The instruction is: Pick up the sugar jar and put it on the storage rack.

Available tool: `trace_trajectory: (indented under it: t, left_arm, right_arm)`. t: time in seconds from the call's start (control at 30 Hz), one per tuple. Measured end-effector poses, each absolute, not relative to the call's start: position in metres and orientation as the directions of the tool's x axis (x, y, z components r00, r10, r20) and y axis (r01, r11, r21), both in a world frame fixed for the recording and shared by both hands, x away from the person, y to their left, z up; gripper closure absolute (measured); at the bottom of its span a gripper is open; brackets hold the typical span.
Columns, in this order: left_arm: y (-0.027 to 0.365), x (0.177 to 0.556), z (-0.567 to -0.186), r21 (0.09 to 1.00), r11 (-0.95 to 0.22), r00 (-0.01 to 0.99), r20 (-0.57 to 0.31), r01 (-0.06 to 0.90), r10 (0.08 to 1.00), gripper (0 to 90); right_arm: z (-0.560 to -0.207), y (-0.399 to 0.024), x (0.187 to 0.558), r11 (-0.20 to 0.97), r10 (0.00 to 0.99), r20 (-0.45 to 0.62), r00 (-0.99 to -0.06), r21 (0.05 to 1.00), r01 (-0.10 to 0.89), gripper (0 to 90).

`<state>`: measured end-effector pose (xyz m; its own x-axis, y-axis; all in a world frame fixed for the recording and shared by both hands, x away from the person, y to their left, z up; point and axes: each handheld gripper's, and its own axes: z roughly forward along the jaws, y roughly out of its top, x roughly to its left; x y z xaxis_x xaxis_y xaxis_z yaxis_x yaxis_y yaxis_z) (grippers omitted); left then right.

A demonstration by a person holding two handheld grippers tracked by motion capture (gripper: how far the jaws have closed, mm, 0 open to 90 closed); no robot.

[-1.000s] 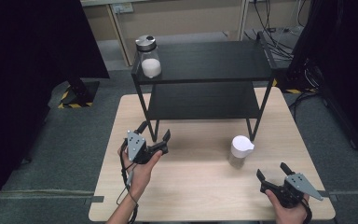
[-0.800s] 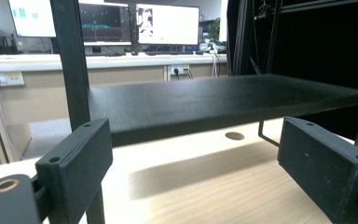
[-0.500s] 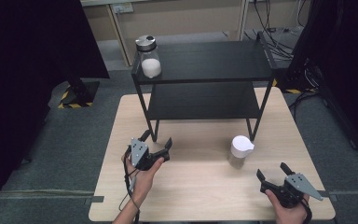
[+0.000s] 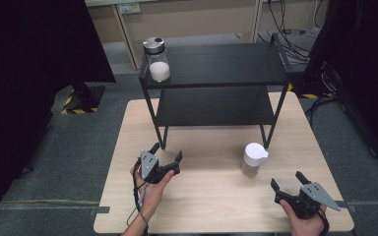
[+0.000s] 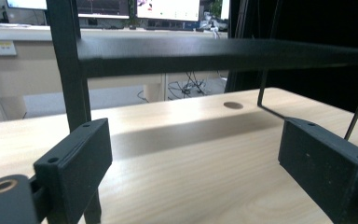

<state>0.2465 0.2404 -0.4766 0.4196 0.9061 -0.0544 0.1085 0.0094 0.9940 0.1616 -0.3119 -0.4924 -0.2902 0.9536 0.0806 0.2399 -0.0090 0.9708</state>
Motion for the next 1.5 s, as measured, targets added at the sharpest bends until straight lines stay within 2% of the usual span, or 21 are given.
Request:
trace_trajectory:
  t: [0.4,0.77,1.3,1.5]
  left_arm:
    - [0.246,0.254,-0.496,0.984,0.003,0.427,-0.08,0.178,0.9,8.8]
    - [0.247,0.258,-0.507,0.981,-0.01,0.441,-0.078,0.193,0.894,8.6]
    - [0.251,0.265,-0.502,0.971,-0.008,0.46,-0.106,0.239,0.882,9.6]
    - [0.249,0.264,-0.502,0.973,-0.026,0.459,-0.083,0.227,0.884,9.6]
  right_arm:
    - [-0.492,-0.312,0.162,-0.004,0.952,0.078,-0.296,0.97,0.243,5.9]
    - [-0.491,-0.313,0.163,0.003,0.951,0.074,-0.301,0.969,0.246,5.9]
    - [-0.492,-0.312,0.162,0.004,0.951,0.072,-0.301,0.97,0.242,5.8]
    - [-0.492,-0.312,0.162,0.006,0.952,0.068,-0.3,0.971,0.24,5.8]
